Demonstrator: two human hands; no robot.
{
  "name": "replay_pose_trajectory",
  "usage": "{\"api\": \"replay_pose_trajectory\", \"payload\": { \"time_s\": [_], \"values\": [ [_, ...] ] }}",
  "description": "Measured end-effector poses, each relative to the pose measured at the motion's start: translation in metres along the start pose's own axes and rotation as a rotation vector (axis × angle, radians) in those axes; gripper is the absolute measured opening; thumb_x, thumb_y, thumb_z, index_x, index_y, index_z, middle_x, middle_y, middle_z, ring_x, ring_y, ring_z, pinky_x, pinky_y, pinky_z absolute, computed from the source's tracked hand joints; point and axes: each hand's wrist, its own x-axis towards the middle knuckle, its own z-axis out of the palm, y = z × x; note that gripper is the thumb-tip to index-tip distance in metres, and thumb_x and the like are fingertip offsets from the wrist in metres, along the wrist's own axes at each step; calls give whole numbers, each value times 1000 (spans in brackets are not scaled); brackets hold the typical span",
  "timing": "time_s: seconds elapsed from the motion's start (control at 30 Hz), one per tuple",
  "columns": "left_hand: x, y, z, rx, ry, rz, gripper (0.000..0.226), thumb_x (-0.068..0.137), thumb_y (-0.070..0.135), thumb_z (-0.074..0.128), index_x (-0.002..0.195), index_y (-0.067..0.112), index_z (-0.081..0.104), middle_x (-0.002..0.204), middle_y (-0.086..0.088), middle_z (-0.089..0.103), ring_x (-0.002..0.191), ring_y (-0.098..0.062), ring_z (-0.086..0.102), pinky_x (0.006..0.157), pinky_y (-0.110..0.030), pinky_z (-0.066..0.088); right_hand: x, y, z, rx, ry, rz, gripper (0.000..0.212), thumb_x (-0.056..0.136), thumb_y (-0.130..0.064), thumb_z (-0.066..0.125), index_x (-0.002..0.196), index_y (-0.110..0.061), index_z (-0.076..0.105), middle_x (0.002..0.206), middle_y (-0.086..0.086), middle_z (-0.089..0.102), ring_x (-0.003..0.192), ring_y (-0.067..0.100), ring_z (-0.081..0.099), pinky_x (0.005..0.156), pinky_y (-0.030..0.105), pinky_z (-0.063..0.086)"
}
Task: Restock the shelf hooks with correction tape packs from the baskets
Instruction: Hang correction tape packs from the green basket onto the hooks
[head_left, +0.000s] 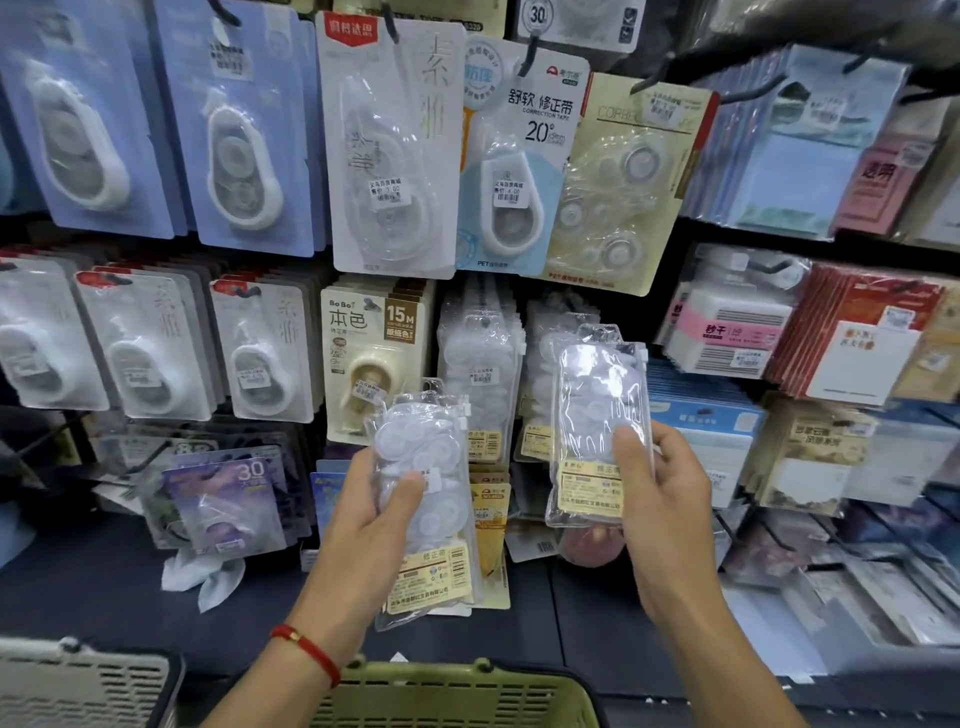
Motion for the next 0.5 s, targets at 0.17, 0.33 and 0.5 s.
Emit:
{"api": "replay_pose_trajectory", "payload": {
  "time_s": [0.17, 0.33, 0.5],
  "values": [
    [0, 1, 0, 4, 11, -9, 34, 108, 21, 55, 132, 44, 60, 126, 19, 73, 117, -2, 69, 97, -30, 53, 6, -5, -4, 104, -45, 42, 22, 91, -44, 63, 107, -31, 71, 93, 8, 81, 71, 28, 76, 55, 41, 60],
    [-1, 2, -1, 7, 3, -14, 34, 107, 20, 55, 132, 42, 60, 125, 19, 73, 117, -3, 70, 98, -33, 54, 8, 0, -7, 15, -50, 34, 22, 98, -38, 61, 116, -34, 71, 100, 2, 81, 83, 21, 78, 70, 41, 59],
    [-2, 1, 0, 8, -31, 9, 34, 106, 21, 58, 136, 36, 58, 129, 19, 72, 121, -2, 67, 98, -28, 55, 10, 17, -14, -688, -40, 81, 55, 104, -40, 58, 152, -20, 44, 148, 1, 54, 127, 18, 58, 102, 38, 45]
  ]
}}
